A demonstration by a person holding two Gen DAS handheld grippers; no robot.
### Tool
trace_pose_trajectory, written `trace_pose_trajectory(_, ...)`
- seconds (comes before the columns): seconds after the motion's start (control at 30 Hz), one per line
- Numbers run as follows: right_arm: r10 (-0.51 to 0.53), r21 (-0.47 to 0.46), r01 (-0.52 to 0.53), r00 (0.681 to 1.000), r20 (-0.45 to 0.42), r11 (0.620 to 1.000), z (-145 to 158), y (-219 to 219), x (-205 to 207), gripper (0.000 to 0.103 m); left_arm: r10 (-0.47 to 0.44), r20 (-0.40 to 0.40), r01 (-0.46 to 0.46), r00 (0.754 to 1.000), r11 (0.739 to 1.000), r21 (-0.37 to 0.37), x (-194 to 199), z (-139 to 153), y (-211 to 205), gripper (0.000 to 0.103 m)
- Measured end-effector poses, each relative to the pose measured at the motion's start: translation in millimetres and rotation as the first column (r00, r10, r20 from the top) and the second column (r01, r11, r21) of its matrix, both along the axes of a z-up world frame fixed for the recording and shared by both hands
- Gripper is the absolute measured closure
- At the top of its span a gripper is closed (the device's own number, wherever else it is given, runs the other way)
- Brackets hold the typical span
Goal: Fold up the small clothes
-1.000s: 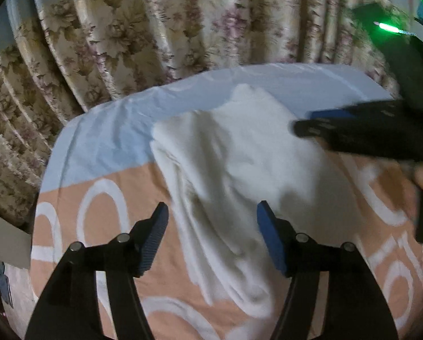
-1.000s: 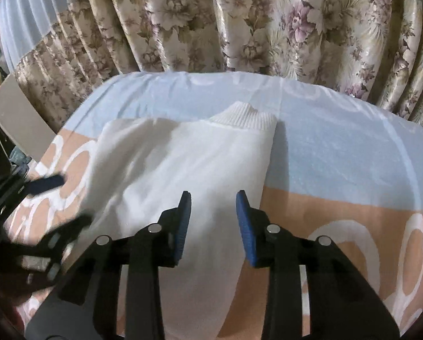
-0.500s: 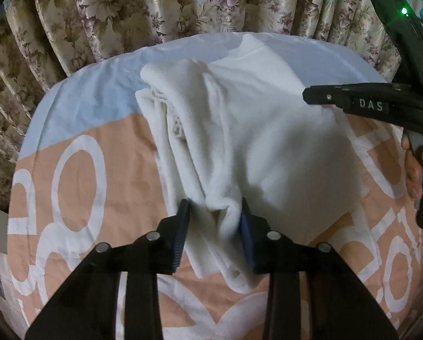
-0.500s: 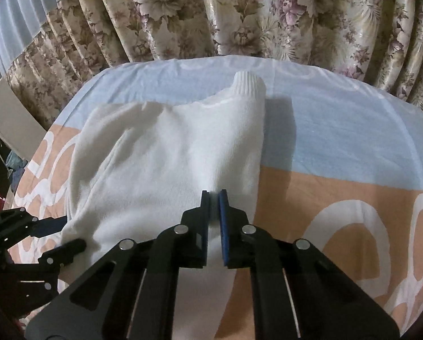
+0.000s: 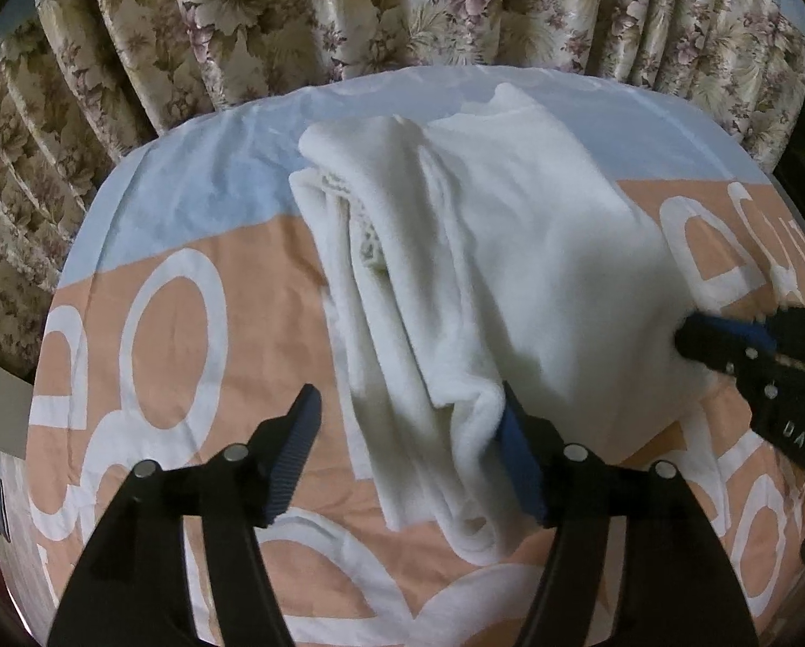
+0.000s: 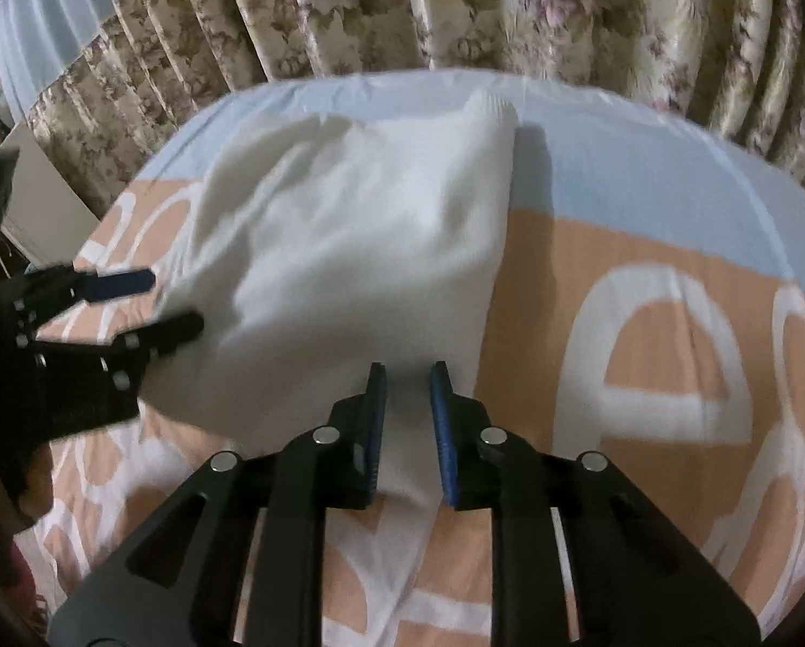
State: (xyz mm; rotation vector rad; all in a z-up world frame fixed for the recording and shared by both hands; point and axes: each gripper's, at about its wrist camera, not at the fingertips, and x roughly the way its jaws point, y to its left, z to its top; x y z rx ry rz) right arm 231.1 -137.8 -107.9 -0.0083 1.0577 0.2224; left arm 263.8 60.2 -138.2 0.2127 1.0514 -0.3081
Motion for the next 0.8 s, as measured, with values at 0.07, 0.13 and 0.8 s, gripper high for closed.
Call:
trace_pose_trajectory(0.07, 0.008, -0.015, -0.008, 1.000, -0.002, 1.000, -5.2, 2.3, -4.8, 0.100, 0.005, -0.005, -0.005, 1.000, 1.000, -0.005, 0.6, -0.7, 2.0, 0.036)
trace_pose_trajectory(0.13, 0.026, -0.042, -0.026, 1.000, 0.005, 0.999, -11.6, 4.8, -12.6, 0.102, 0.006, -0.015, -0.006, 1.000, 1.000, -0.007, 2.0, -3.8, 2.8, 0.035)
trace_pose_trajectory(0.8, -0.093, 0.199, 0.068, 0.989, 0.117, 0.978, 16.5, -59.7, -24.7, 0.009, 0.030, -0.145, -0.065, 0.989, 0.968, -0.242, 40.6, -5.4, 13.6, 0.006)
